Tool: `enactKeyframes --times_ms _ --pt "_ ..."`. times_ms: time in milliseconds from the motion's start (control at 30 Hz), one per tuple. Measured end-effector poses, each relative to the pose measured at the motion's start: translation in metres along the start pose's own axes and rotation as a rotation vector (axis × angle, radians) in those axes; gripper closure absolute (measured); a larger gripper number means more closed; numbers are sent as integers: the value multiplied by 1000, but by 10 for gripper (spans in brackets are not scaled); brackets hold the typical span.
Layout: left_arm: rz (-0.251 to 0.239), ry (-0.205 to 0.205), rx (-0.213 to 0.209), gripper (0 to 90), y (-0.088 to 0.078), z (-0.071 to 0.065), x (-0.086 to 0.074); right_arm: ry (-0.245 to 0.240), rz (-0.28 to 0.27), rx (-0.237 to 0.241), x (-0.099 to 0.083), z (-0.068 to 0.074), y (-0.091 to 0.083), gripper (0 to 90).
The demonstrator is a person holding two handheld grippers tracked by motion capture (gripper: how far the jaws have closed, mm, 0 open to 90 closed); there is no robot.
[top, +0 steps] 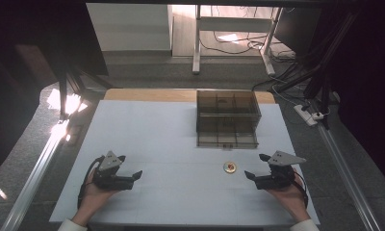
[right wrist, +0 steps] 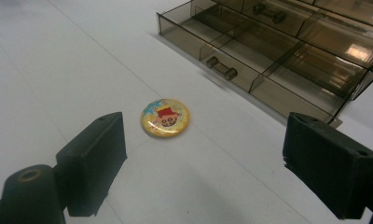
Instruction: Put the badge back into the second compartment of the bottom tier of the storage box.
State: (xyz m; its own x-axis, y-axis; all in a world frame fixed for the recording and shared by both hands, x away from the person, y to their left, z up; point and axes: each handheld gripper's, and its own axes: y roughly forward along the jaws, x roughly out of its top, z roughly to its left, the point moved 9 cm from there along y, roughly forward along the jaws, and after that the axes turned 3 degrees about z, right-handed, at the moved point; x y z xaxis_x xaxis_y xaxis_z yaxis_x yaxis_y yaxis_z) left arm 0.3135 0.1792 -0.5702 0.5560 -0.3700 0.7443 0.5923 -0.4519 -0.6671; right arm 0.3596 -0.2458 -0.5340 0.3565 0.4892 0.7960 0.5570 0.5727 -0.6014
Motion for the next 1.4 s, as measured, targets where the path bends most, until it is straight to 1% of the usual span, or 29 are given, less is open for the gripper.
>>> enactKeyframes --times_ms 33,233,367,433,467,567,700,800,1033,1067,1200,1300,1400 --pt "-1 -1 -1 136 0 0 0 -5 10 -5 3 0 -1 133" --pt "-1 -1 -3 136 0 -1 1 -2 17 -13 13 1 -1 144" --pt "0 -3 -3 136 0 0 1 -2 23 -3 16 3 1 146" --pt "1 -3 -3 136 0 0 0 -3 32 1 17 3 4 146" --pt "2 -3 -3 136 0 0 0 -5 45 10 17 5 5 146" --pt "3 0 -2 136 1 -1 0 -10 56 6 17 6 7 146" --pt "4 0 -2 136 1 0 0 -17 62 14 21 8 12 150" --pt "6 1 -1 136 2 0 -1 -35 84 15 24 10 19 152" --pt "3 -4 -4 136 1 0 -1 -44 109 26 29 12 32 153" --pt "3 -4 -5 136 1 0 -1 -47 116 30 31 12 35 156" --pt "4 -1 -4 135 1 0 -1 -55 126 34 32 13 42 165" --pt "6 -2 -5 135 1 0 -1 -52 135 40 33 13 46 165" --pt "6 1 -7 135 1 -1 -1 -58 154 47 35 15 54 166"
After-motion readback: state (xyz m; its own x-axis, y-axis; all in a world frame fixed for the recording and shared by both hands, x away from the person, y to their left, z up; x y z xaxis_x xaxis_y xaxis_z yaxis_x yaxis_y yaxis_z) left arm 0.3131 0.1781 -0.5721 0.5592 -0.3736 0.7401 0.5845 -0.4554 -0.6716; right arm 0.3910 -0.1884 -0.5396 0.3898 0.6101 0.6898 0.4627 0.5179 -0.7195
